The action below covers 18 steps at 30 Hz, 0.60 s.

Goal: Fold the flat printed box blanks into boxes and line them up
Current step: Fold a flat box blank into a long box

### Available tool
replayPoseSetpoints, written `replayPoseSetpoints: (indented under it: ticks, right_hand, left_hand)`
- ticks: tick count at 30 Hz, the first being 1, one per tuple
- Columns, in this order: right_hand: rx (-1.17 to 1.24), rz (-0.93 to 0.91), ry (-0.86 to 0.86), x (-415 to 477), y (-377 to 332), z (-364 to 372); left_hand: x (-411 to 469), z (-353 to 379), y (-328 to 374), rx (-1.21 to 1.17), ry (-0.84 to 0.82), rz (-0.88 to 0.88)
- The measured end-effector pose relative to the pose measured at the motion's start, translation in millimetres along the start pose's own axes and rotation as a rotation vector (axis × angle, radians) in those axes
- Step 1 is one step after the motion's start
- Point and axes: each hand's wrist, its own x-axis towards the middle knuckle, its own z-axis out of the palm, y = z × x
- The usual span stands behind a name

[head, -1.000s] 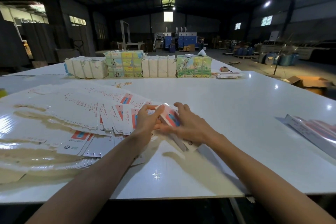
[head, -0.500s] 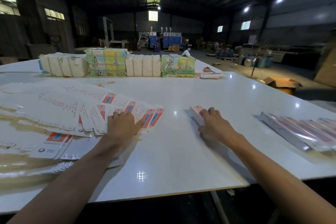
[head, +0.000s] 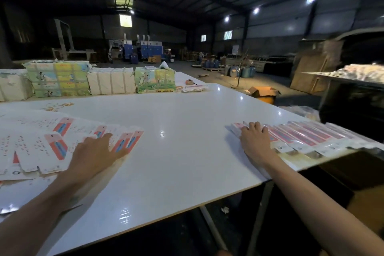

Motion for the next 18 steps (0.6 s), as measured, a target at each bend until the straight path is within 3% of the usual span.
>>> replayPoseSetpoints:
  ticks: [6, 9, 12, 15, 18]
  right_hand:
    - [-0.051, 0.106, -0.022, -3, 29, 7]
    - [-0.036, 0.09, 0.045, -1, 15, -4]
    - [0.126, -0.031, 0.139, 6, -30, -26]
    - [0.318, -0.227, 0.262, 10, -93, -51]
    - [0.593, -0.407, 0.229, 8, -156, -72]
  left_hand:
    - [13, -3, -1, -0.263, -0.144, -0.132]
    - [16, -7, -5, -0.318, -0.173, -0.096]
    - [15, -12, -6, -0.341, -0.138, -0.028]
    - [17, -12, -7, -0.424, -0.131, -0.089]
    - [19, -9, -12, -0.748, -0.185, -0.186]
